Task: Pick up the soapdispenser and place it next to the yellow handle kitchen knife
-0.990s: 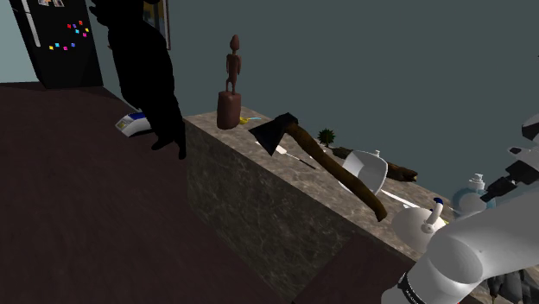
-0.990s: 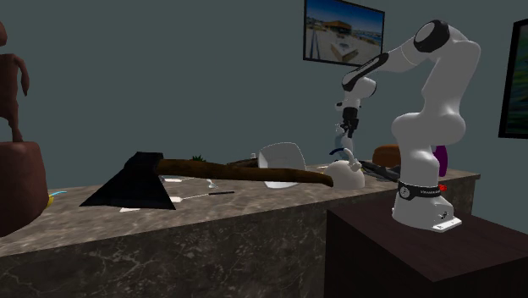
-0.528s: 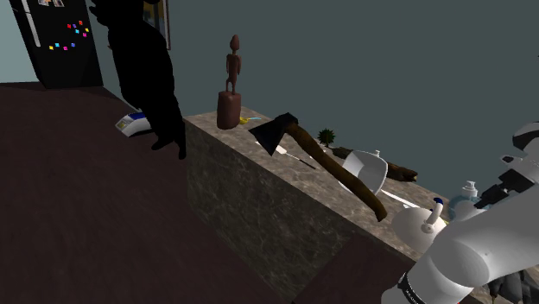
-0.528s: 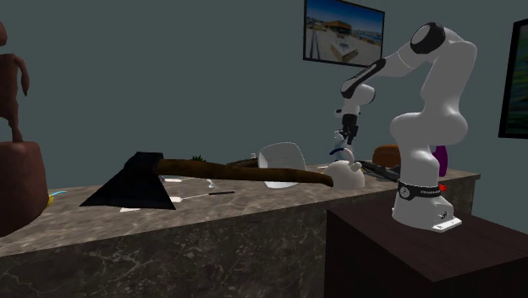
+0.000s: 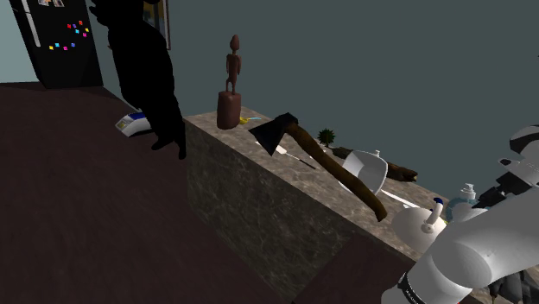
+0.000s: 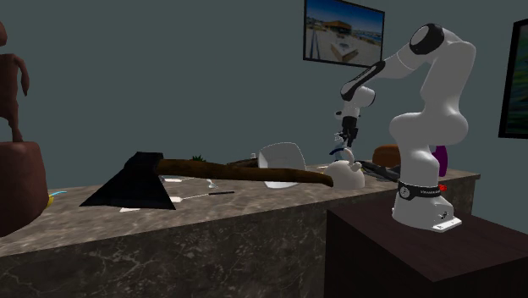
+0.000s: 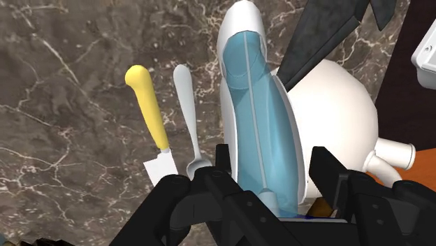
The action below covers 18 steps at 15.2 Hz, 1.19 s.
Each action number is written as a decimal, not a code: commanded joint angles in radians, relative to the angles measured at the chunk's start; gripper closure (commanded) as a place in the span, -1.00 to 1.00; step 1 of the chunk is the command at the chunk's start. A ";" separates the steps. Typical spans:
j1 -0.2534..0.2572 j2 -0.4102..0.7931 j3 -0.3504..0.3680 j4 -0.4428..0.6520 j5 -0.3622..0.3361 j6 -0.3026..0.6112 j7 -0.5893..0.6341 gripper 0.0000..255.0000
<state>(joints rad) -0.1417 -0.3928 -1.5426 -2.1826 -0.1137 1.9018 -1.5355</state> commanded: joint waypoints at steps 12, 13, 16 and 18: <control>-0.024 0.004 0.032 0.116 0.010 -0.127 -0.007 -1.00; -0.024 0.004 0.032 0.116 0.010 -0.127 -0.007 -1.00; -0.024 0.004 0.032 0.116 0.010 -0.127 -0.007 -1.00; -0.024 0.004 0.032 0.116 0.010 -0.127 -0.007 -1.00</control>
<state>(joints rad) -0.1655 -0.3892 -1.5106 -2.0667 -0.1037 1.7747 -1.5423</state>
